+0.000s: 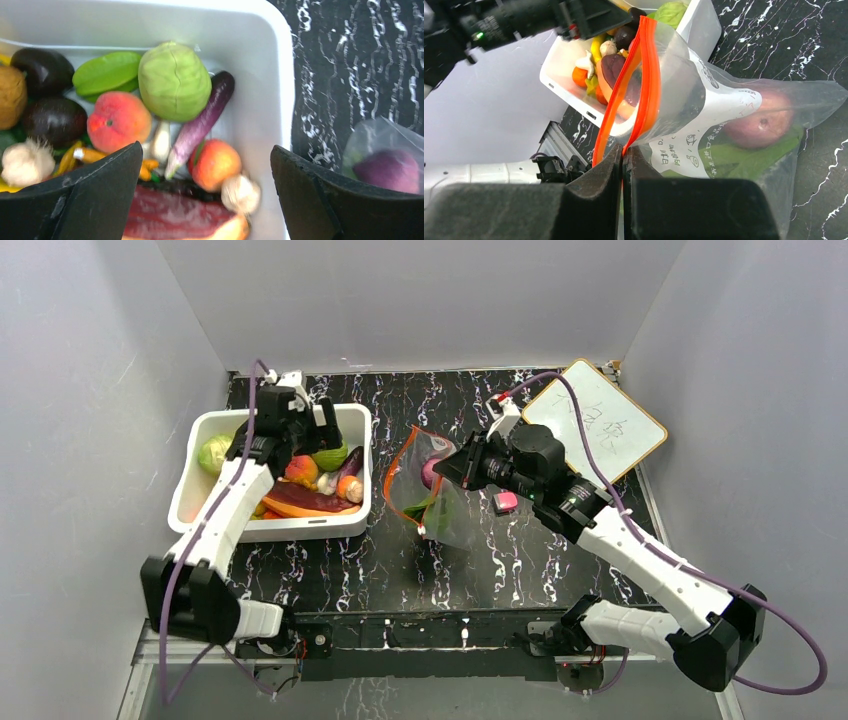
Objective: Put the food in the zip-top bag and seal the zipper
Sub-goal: Pick up the fake vegetable from the bin.
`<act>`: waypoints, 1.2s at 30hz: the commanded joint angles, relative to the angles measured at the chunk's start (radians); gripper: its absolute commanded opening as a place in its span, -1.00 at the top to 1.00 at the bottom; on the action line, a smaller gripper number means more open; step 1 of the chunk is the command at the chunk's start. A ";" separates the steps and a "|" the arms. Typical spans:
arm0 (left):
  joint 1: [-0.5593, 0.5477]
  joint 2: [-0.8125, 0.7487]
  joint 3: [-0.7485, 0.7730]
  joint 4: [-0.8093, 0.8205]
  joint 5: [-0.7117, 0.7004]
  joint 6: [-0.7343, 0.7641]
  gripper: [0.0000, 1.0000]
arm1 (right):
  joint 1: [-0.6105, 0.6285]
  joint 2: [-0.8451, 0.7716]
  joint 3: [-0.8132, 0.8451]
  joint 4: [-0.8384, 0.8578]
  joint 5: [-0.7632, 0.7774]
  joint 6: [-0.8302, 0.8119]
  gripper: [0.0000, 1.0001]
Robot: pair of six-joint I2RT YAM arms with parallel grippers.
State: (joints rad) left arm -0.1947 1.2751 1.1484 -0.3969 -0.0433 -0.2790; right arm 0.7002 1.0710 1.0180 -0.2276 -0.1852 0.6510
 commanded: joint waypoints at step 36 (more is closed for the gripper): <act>0.070 0.418 0.047 0.217 0.043 0.120 -0.34 | 0.001 -0.011 0.006 0.089 0.006 0.008 1.00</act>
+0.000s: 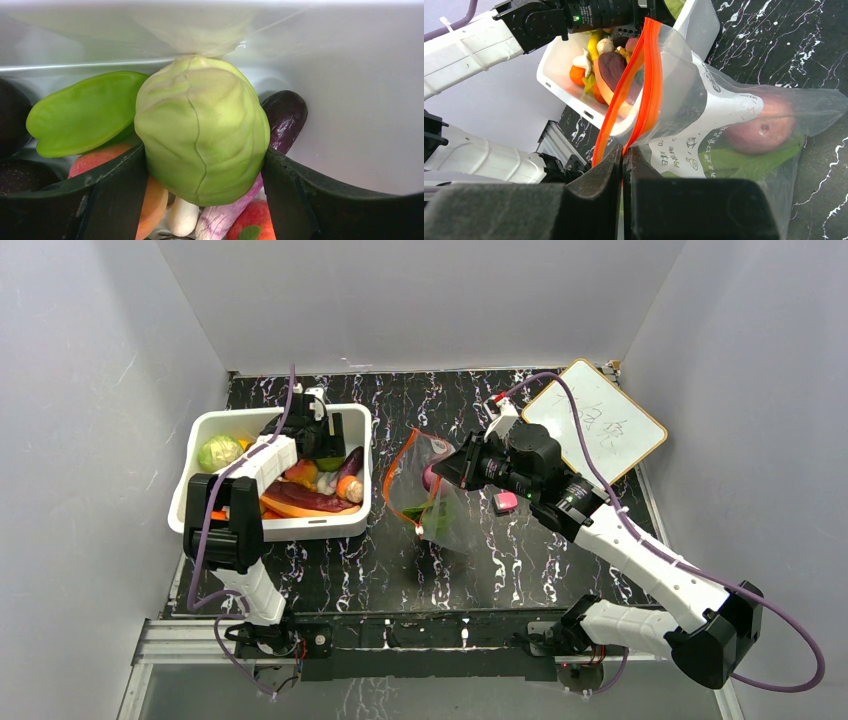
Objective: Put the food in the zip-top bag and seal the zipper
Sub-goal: Pick up the fake vegetable from the bin.
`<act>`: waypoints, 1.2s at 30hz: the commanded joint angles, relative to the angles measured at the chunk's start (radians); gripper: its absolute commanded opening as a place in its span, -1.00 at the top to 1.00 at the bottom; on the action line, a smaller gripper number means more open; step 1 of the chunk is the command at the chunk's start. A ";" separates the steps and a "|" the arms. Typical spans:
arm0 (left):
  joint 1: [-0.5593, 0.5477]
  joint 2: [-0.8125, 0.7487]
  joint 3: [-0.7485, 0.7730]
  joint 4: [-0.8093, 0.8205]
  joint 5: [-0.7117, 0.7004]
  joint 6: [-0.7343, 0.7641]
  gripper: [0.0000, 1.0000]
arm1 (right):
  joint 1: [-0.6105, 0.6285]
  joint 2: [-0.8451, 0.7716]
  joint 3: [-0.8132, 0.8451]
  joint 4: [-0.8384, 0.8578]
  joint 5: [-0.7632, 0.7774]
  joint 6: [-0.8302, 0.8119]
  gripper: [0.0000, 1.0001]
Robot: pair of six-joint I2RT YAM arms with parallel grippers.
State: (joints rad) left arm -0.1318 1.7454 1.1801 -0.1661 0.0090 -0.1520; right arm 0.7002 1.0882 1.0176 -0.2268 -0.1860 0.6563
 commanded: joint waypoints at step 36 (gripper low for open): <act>0.006 -0.610 -0.020 -0.313 0.552 -0.070 -0.03 | 0.000 0.063 0.096 0.033 0.092 -0.038 1.00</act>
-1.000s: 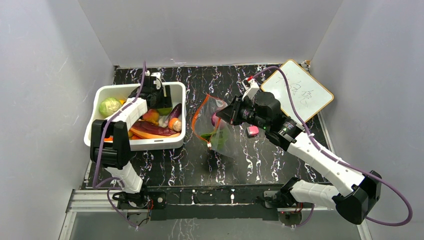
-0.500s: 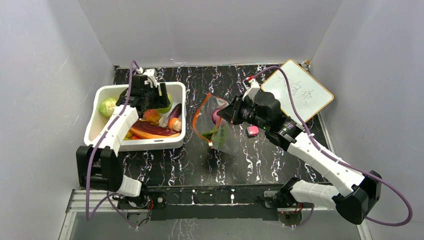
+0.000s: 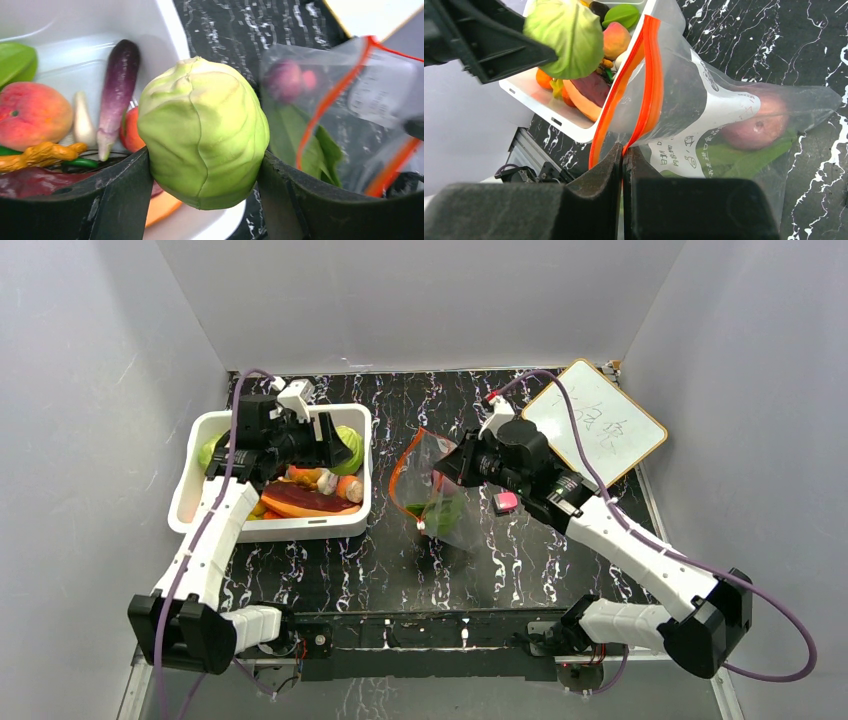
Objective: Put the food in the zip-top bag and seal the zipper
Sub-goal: Pick up the fake vegetable from the bin, then place the fake vegetable in the zipper food storage bag.
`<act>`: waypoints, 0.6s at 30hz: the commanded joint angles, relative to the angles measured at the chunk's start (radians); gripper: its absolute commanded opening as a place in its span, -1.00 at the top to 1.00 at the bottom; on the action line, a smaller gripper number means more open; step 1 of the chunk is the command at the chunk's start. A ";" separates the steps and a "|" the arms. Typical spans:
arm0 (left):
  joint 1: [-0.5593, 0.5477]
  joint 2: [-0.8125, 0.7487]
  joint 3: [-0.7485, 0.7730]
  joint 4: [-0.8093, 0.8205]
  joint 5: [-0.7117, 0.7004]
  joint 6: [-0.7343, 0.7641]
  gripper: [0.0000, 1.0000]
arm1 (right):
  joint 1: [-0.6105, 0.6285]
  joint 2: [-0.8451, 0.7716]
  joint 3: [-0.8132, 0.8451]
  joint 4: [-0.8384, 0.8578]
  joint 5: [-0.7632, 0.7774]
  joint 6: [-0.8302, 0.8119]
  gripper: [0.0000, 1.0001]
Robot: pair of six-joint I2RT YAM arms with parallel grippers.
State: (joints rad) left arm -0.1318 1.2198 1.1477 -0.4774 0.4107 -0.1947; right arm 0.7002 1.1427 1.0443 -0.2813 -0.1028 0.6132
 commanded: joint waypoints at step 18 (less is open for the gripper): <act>-0.020 -0.124 -0.001 0.191 0.462 -0.259 0.06 | 0.001 0.063 0.094 0.127 -0.014 0.022 1.00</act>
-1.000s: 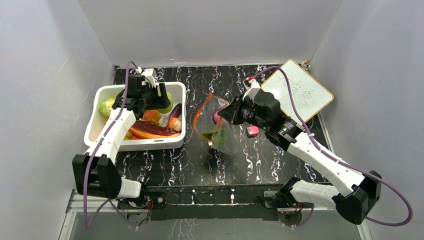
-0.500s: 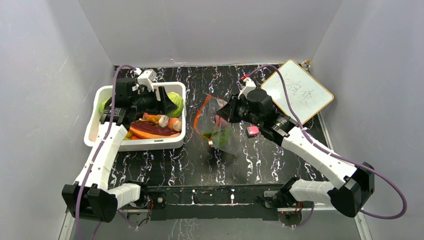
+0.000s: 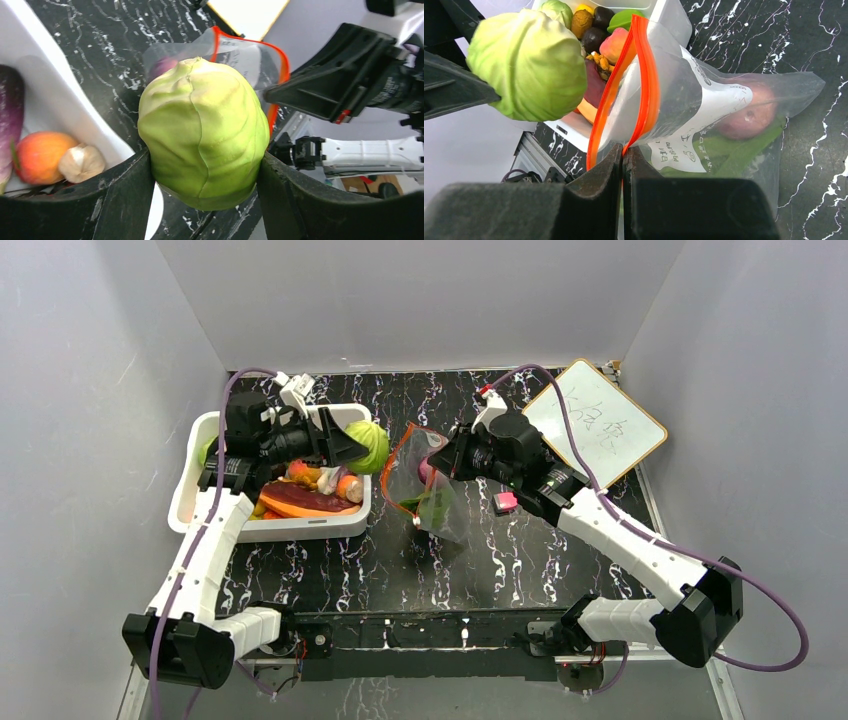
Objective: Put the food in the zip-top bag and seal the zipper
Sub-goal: Place the fake vegetable in the zipper food storage bag.
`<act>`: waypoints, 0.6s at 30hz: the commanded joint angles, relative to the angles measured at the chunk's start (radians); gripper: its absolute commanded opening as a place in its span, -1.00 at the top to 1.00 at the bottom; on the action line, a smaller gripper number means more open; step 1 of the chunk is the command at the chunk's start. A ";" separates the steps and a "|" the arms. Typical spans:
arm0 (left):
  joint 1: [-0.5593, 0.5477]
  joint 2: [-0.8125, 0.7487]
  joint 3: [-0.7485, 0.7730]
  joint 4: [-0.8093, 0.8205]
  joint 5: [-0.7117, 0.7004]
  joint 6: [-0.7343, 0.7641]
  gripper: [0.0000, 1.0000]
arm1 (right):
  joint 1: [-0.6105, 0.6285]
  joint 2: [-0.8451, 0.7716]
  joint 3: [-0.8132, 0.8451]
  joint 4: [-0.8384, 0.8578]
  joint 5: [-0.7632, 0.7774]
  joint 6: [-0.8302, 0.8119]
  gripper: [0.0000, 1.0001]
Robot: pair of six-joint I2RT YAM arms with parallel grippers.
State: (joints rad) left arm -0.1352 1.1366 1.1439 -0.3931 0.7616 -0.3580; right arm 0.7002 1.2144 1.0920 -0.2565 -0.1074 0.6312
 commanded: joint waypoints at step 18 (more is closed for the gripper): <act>-0.225 -0.008 -0.103 0.254 0.017 -0.208 0.07 | 0.001 0.000 0.041 0.131 -0.060 0.036 1.00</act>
State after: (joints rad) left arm -0.3359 1.1362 1.0752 -0.1936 0.8104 -0.5396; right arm 0.7002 1.2263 1.0920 -0.2184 -0.1497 0.6544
